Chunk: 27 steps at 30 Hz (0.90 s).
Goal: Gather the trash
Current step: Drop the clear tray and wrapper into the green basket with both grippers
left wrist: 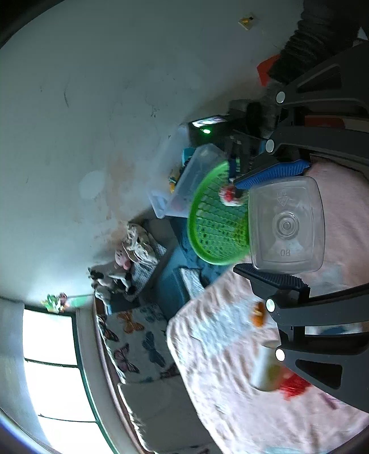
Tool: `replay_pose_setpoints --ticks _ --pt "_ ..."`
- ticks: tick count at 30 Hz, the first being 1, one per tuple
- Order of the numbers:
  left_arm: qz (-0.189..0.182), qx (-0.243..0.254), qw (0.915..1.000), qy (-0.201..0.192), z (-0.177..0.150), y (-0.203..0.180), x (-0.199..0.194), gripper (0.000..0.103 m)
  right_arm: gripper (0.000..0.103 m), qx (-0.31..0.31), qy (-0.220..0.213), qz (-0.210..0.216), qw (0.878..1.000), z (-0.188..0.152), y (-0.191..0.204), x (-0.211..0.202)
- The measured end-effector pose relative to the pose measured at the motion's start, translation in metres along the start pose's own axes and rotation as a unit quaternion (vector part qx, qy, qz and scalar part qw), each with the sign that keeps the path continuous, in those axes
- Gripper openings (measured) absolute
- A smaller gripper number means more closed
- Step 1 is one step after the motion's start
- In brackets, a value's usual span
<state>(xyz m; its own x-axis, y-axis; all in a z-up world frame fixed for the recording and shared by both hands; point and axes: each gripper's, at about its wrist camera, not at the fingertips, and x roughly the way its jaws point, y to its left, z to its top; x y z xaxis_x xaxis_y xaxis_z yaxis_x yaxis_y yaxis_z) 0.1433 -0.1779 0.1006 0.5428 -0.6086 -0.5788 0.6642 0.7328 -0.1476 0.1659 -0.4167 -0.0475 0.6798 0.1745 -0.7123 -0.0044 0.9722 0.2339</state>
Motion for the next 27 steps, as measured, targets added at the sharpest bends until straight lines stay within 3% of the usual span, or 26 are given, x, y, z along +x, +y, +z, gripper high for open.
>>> replay_pose_setpoints --ticks 4,9,12,20,27 --pt "-0.006 0.007 1.0 0.002 0.025 -0.007 0.031 0.053 0.048 0.018 0.003 -0.005 1.0 -0.001 -0.017 0.008" --pt "-0.009 0.01 0.9998 0.015 0.043 -0.013 0.071 0.053 0.06 0.03 0.0 -0.012 0.999 -0.003 -0.027 0.009" --pt "-0.006 0.011 0.9996 0.026 0.049 -0.014 0.093 0.053 0.062 0.026 -0.013 -0.023 0.999 -0.004 -0.029 0.002" --pt "0.001 0.011 0.9978 0.065 0.049 -0.023 0.16 0.053 0.068 0.011 -0.059 -0.038 0.997 -0.015 -0.03 -0.03" --pt "0.006 0.007 0.9942 0.107 0.032 -0.03 0.21 0.053 0.069 0.015 -0.07 -0.041 0.997 -0.026 -0.03 -0.039"
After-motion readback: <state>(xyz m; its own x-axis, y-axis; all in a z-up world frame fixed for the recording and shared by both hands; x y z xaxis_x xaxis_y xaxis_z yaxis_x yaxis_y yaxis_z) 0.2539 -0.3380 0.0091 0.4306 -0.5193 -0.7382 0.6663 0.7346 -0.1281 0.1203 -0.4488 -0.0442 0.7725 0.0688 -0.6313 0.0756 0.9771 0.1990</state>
